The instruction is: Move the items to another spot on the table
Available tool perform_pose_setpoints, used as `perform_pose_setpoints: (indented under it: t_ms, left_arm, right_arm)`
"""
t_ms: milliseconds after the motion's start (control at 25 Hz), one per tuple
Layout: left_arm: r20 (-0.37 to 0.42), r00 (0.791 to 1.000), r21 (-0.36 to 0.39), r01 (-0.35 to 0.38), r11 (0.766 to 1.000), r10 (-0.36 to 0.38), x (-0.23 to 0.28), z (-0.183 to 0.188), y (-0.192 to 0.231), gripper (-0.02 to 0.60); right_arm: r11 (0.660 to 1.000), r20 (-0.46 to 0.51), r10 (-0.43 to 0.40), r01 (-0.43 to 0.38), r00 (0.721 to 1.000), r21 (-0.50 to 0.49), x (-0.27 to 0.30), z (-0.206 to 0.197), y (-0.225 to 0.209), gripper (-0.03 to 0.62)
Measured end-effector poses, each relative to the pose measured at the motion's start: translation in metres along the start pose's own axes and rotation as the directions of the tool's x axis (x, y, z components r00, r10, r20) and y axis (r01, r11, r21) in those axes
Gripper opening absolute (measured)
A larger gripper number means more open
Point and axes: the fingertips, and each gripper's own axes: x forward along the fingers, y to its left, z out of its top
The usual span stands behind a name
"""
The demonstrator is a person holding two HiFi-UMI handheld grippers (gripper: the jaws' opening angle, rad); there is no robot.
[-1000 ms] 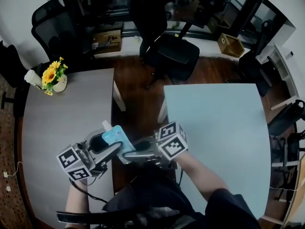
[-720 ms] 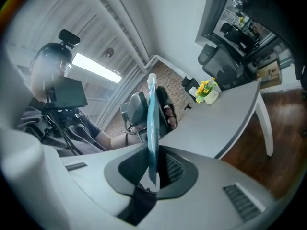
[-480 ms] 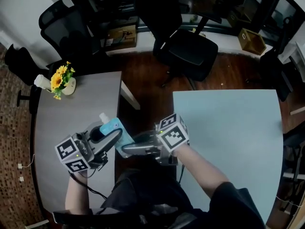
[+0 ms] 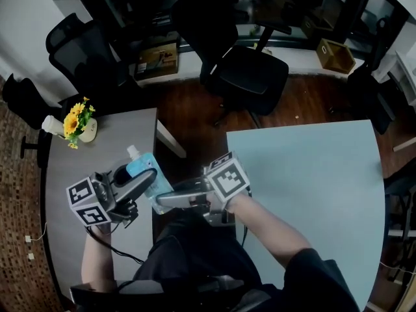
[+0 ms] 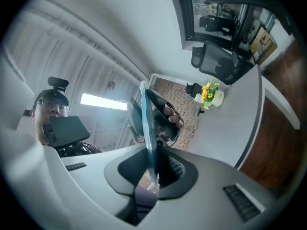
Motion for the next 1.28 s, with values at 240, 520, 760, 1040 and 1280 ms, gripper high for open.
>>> perform_pose_setpoints:
  t_ms: [240, 520, 760, 1040, 1280]
  left_arm:
    - [-0.007, 0.999, -0.017, -0.044, 0.999, 0.044, 0.002, 0.003, 0.047, 0.138]
    - [0.188, 0.962, -0.122, -0.175, 0.977, 0.196, -0.045, 0.041, 0.141, 0.147]
    - [0.205, 0.96, -0.157, -0.158, 0.975, 0.188, -0.077, 0.031, 0.193, 0.157]
    - [0.334, 0.916, -0.222, -0.153, 0.963, 0.222, -0.121, 0.03, 0.24, 0.173]
    - [0.398, 0.89, -0.187, -0.16, 0.969, 0.224, -0.133, 0.061, 0.262, 0.173]
  right_arm:
    - [0.99, 0.003, -0.123, 0.123, 0.992, -0.069, 0.0, 0.031, -0.034, 0.02]
    - [0.978, -0.001, -0.181, 0.179, 0.984, -0.107, 0.016, 0.096, -0.078, 0.018]
    - [0.969, -0.094, -0.244, 0.238, 0.965, -0.074, 0.047, 0.139, -0.133, 0.018]
    - [0.962, -0.276, -0.273, 0.254, 0.922, -0.103, 0.092, 0.156, -0.163, 0.018]
    - [0.965, -0.339, -0.259, 0.228, 0.904, -0.13, 0.115, 0.176, -0.166, 0.018]
